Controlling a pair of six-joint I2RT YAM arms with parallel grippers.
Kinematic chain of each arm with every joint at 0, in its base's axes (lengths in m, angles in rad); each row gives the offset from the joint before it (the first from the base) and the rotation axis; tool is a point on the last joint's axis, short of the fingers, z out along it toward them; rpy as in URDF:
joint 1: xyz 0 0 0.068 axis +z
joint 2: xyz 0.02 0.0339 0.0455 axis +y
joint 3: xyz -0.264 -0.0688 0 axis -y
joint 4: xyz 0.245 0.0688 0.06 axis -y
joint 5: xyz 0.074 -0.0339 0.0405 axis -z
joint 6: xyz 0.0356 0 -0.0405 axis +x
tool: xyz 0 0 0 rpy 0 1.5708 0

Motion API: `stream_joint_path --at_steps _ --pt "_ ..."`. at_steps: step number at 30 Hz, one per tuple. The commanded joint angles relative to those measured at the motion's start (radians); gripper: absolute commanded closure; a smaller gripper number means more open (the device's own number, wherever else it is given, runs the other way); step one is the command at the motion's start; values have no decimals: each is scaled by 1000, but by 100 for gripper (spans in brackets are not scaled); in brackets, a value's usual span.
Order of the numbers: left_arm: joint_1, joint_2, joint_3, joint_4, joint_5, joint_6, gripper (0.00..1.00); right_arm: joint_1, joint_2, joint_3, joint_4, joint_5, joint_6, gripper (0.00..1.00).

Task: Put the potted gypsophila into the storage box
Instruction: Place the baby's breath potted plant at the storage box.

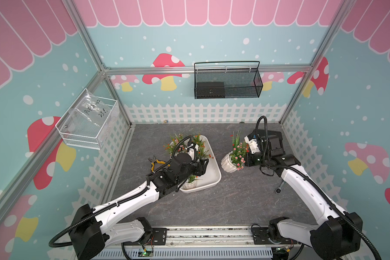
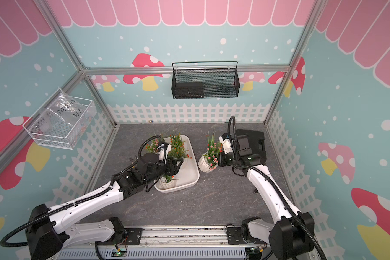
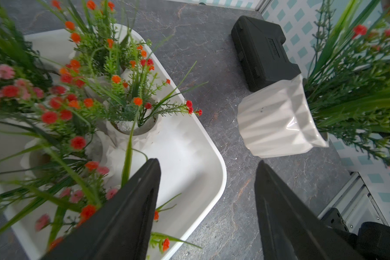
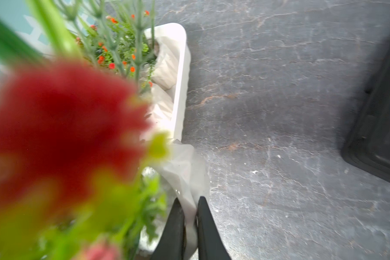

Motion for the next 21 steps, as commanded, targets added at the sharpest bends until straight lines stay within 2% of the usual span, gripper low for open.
stream_joint_path --at_steps 1,6,11,17,21 --pt "23 -106 -33 -68 -51 5 33 41 7 12 79 -48 9 100" --pt "94 -232 -60 -172 -3 -22 33 109 40 23 107 -20 22 100" --pt "195 -295 -92 -222 71 -36 33 163 86 35 143 9 37 100" --pt "301 -328 -123 -259 82 -20 32 248 187 72 179 32 56 100" --pt "381 -362 -192 -220 39 -31 32 300 256 100 204 64 69 100"
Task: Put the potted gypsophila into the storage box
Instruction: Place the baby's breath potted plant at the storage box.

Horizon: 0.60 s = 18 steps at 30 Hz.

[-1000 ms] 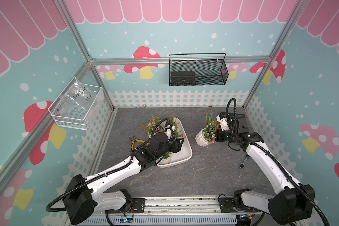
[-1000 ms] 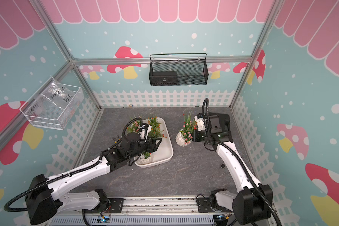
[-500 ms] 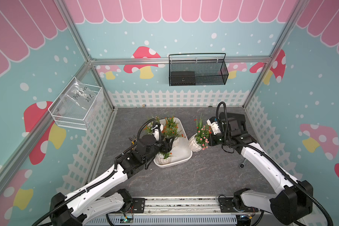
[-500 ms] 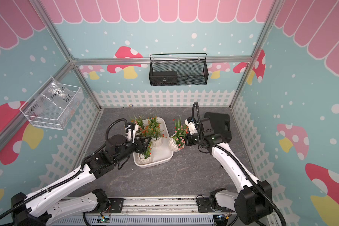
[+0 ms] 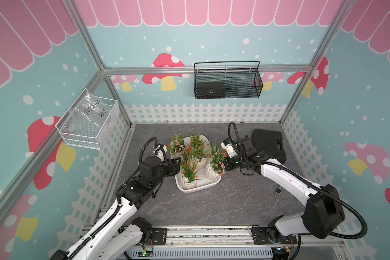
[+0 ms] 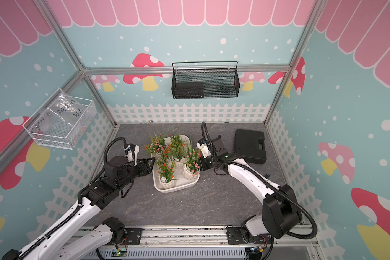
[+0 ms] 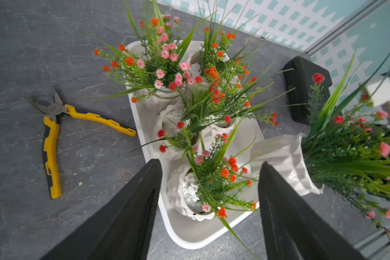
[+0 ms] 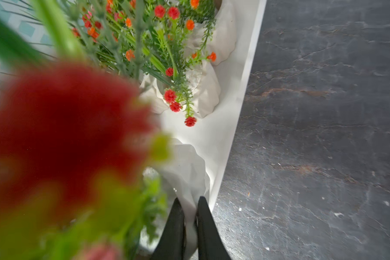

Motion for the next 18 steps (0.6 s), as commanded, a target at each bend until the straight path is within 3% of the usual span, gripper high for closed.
stream_joint_path --at_steps 1,7,18 --pt "74 -35 -75 35 -11 -3 32 32 28 62 83 16 22 100" --pt "173 -95 -162 135 -32 71 32 88 117 85 116 71 39 100" --pt "328 -58 -213 267 -25 136 32 139 208 100 145 166 64 100"
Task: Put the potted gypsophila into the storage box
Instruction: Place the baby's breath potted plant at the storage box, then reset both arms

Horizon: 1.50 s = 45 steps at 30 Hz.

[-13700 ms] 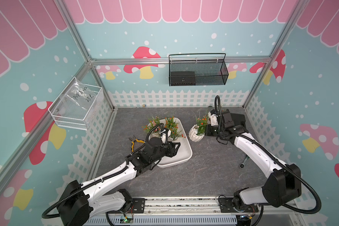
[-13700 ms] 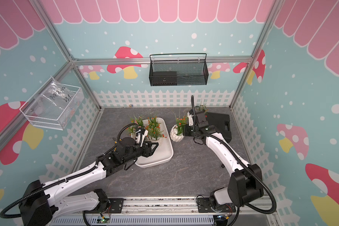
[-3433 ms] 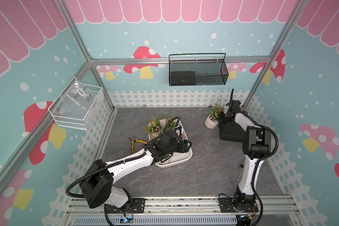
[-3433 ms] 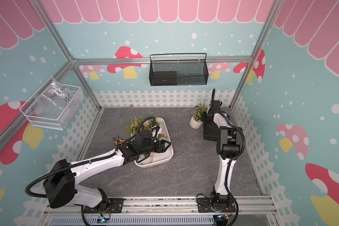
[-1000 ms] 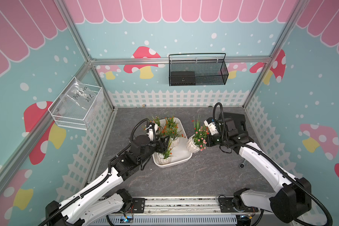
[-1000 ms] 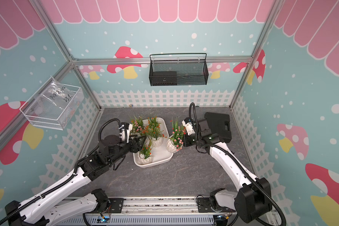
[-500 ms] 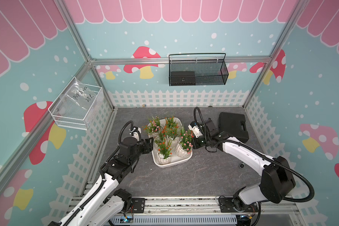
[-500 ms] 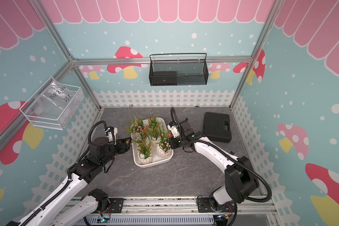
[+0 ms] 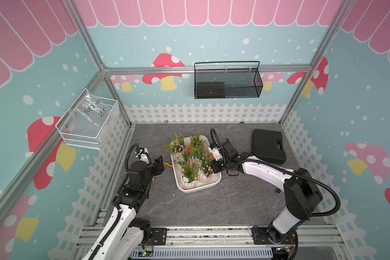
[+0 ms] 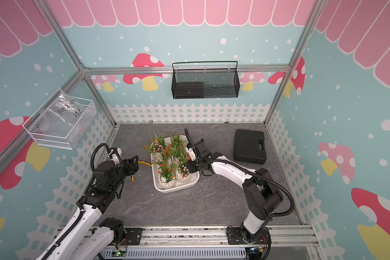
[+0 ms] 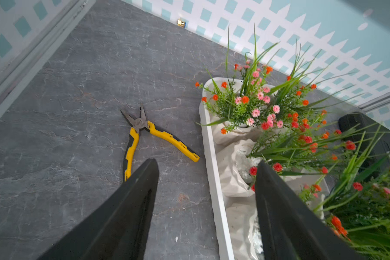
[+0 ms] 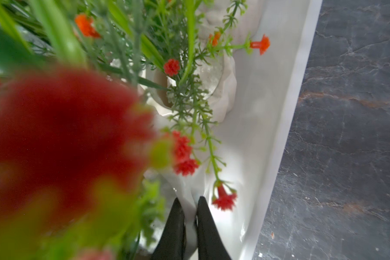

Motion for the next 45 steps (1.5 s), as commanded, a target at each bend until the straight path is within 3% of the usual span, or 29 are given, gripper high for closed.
stream_joint_path --at_steps 1,4,10,15,22,25,31,35,40,45 --pt "32 15 -33 76 -17 43 32 19 4 36 67 25 22 100" --pt "33 26 -67 135 -70 81 31 29 8 18 82 21 27 97" --pt "35 69 -95 182 -130 141 28 32 -5 -5 96 -3 31 75" --pt "65 107 -110 244 -128 181 26 18 -102 -27 99 7 45 60" --pt "132 206 -125 361 -147 203 21 -185 -261 -57 121 -99 22 47" --pt "140 259 -141 432 -176 217 18 -294 -318 -101 210 -78 -38 39" --pt "144 337 -206 623 -183 241 14 -446 -388 -267 476 202 -134 17" --pt "143 419 -224 747 -187 242 11 -510 -378 -375 642 282 -207 9" --pt "144 516 -220 873 -181 256 10 -551 -340 -506 855 306 -349 6" --pt "144 590 -251 1039 -199 265 9 -587 -348 -659 1059 233 -409 5"
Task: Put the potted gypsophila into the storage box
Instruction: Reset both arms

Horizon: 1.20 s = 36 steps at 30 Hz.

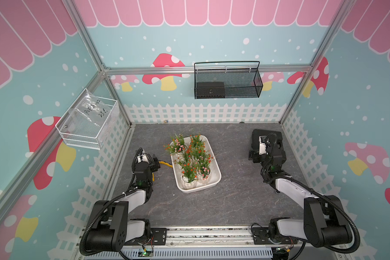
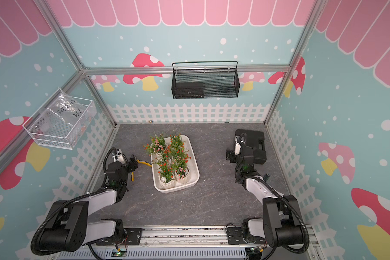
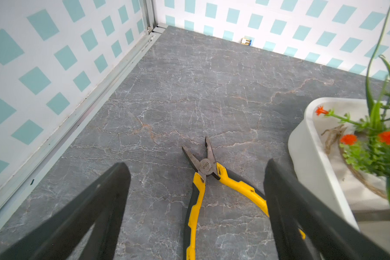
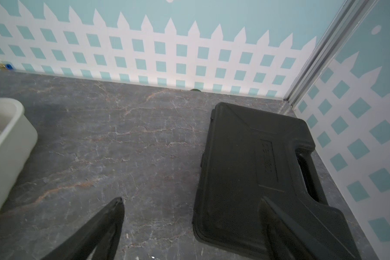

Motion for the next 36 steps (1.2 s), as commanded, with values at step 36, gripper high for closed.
stream_joint_path --at_steps 36 --pt "-26 239 105 122 120 119 1 -153 218 -324 780 -202 -78 1"
